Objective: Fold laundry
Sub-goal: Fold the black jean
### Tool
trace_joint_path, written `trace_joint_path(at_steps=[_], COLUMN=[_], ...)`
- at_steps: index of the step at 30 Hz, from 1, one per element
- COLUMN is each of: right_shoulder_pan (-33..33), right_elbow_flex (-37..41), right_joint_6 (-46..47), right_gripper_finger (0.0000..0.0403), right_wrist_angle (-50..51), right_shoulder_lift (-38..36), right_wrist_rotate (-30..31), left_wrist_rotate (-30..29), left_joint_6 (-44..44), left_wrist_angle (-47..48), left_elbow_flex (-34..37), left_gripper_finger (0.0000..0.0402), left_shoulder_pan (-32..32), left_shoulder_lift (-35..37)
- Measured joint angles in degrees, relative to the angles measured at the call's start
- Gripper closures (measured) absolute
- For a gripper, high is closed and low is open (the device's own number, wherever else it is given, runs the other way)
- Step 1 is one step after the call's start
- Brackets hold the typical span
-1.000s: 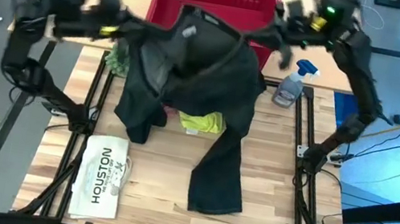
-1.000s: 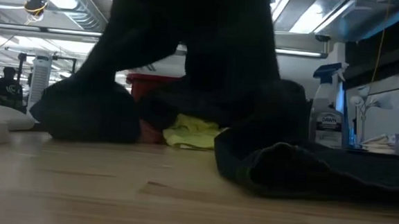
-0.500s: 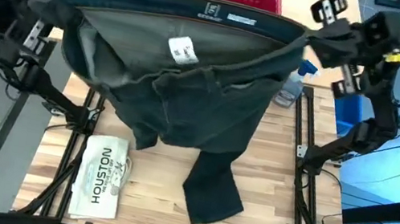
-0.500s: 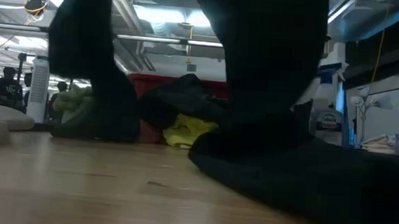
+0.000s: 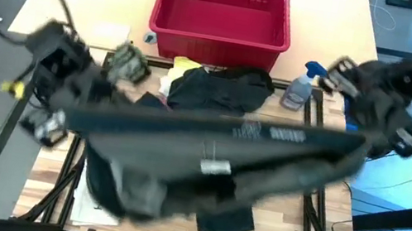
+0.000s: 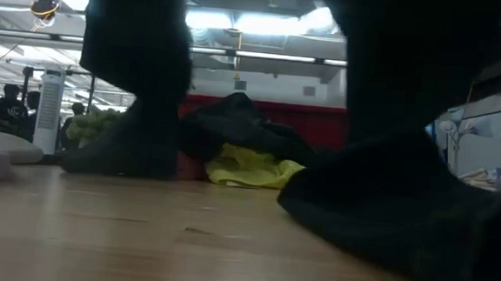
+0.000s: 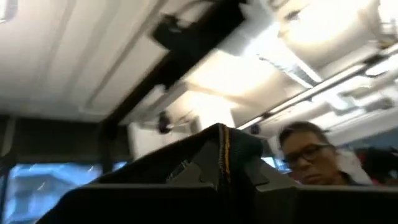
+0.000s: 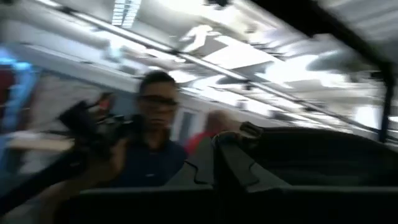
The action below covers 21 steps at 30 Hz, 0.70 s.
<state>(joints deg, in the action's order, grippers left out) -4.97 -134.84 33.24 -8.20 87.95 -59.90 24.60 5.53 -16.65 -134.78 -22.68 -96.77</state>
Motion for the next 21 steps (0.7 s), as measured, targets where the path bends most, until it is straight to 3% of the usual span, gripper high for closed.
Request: trace_joint_path(at_steps=[4, 8, 15, 21], right_shoulder_pan=[-5.48, -5.39, 5.88, 17.48], right_elbow_flex=[0.11, 0.06, -0.29, -0.28], right_joint_6=[-3.53, -6.37, -6.56, -8.01], right_gripper_finger=[0.0403, 0.0403, 0.0403, 0.0403], right_wrist_angle=[-1.09, 0.03, 4.63, 13.88], right_shoulder_lift=[0.21, 0.15, -0.60, -0.60], right_wrist_rotate=[-4.25, -6.26, -1.35, 4.45], left_wrist_rotate=[-3.67, -11.51, -38.70, -58.57], left_joint_6=[-15.91, -30.09, -45.28, -45.77], left_wrist_angle=[3.02, 8.86, 15.52, 28.97], left_elbow_flex=[0.00, 0.00, -0.45, -0.43], left_gripper_finger=[0.0401, 0.0401, 0.0401, 0.0401], left_shoulder_pan=[-6.85, -9.44, -7.21, -1.31], left_shoulder_lift=[-1.30, -1.30, 3.92, 8.91])
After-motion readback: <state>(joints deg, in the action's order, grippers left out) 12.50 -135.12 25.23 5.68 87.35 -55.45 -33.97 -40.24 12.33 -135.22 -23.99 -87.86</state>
